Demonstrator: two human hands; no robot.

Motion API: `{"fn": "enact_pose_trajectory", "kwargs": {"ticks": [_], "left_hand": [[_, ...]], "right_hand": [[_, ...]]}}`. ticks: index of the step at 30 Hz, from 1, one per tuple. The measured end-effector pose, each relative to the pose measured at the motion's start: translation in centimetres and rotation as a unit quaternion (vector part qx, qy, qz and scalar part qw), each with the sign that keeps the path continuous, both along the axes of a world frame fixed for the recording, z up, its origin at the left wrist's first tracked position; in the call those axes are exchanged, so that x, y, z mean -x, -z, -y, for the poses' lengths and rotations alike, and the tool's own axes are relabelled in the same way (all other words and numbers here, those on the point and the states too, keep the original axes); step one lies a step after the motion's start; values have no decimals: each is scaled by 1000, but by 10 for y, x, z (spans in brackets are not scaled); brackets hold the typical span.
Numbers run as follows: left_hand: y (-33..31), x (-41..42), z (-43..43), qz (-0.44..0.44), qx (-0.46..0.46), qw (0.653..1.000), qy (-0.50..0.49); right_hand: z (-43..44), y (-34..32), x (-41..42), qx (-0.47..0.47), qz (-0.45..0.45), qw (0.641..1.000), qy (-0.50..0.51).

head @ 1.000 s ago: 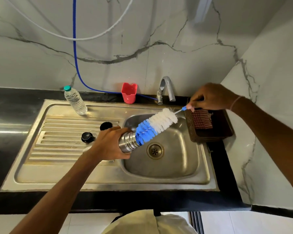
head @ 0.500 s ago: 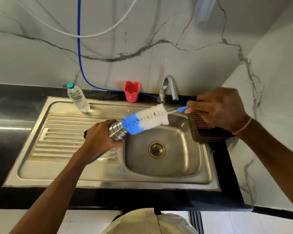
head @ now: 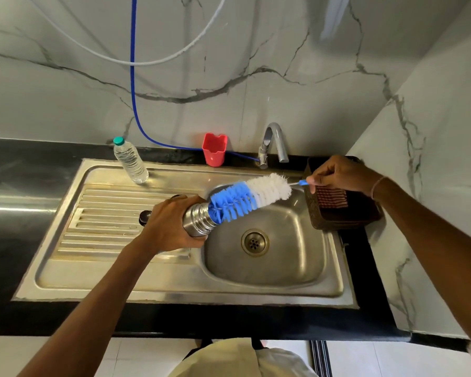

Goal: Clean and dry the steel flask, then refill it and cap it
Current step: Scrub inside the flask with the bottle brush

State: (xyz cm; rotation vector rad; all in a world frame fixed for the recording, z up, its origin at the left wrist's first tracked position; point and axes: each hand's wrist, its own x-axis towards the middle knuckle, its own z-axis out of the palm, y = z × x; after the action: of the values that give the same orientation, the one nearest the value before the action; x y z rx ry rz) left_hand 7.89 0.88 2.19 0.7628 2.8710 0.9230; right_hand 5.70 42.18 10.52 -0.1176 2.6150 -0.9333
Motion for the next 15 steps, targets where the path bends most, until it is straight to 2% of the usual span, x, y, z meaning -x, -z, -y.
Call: {"fn": "enact_pose_trajectory", "kwargs": {"ticks": [3, 6, 9, 11, 13, 15], "left_hand": [[9, -3, -7, 19, 39, 999, 25], [16, -5, -10, 44, 71, 996, 41], [20, -5, -10, 65, 97, 992, 39], [22, -2, -7, 68, 106, 992, 1], [24, 4, -1, 57, 114, 990, -53], [24, 11, 7, 52, 111, 987, -105]], "right_hand": [[3, -25, 22, -81, -53, 994, -50], [19, -50, 34, -191, -190, 958, -95], [42, -67, 27, -280, -336, 887, -147], [55, -70, 14, -317, -436, 821, -191], [65, -68, -1, -326, -525, 754, -224], [66, -63, -17, -311, -590, 710, -226]]}}
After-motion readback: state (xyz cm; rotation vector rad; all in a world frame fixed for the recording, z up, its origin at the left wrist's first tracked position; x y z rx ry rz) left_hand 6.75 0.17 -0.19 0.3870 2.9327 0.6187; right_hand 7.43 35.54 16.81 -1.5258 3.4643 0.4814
